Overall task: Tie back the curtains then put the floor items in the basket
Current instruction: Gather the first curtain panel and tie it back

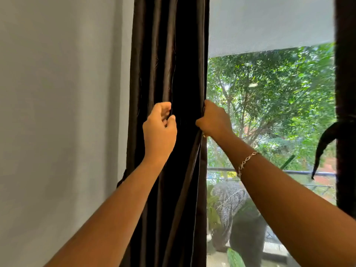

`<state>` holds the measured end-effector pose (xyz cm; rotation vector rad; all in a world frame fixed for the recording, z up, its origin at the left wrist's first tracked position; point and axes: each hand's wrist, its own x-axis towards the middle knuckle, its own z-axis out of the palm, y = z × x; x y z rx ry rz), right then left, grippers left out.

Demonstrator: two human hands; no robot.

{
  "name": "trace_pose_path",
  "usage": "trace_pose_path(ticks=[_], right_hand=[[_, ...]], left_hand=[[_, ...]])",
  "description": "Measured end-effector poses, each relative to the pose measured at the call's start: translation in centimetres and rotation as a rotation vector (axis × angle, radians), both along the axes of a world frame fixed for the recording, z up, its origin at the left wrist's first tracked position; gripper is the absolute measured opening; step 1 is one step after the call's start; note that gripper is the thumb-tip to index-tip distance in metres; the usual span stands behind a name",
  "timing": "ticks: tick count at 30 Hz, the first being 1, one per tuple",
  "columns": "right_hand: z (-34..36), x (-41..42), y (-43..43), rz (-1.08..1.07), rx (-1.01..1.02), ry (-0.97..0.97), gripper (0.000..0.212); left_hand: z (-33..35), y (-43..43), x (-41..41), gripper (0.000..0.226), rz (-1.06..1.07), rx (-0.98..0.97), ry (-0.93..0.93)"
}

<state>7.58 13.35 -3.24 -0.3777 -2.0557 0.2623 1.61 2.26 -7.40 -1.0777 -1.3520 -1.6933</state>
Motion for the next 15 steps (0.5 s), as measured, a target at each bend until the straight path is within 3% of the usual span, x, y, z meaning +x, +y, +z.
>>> trace_pose_path(ticks=[4, 9, 15], right_hand=[[-2.9, -0.7, -0.2, 0.036, -0.033, -0.024, 0.027], [-5.0, -2.1, -0.7, 0.033, -0.087, 0.012, 0.017], [-7.1, -3.2, -0.2, 0.005, -0.071, 0.004, 0.040]], left_hand=[[-2.2, 0.3, -1.0, 0.033, 0.095, 0.026, -0.123], [-4.2, 1.0, -2.4, 0.041, 0.111, -0.108, -0.231], [-5.2, 2.3, -2.5, 0.046, 0.104, -0.196, -0.216]])
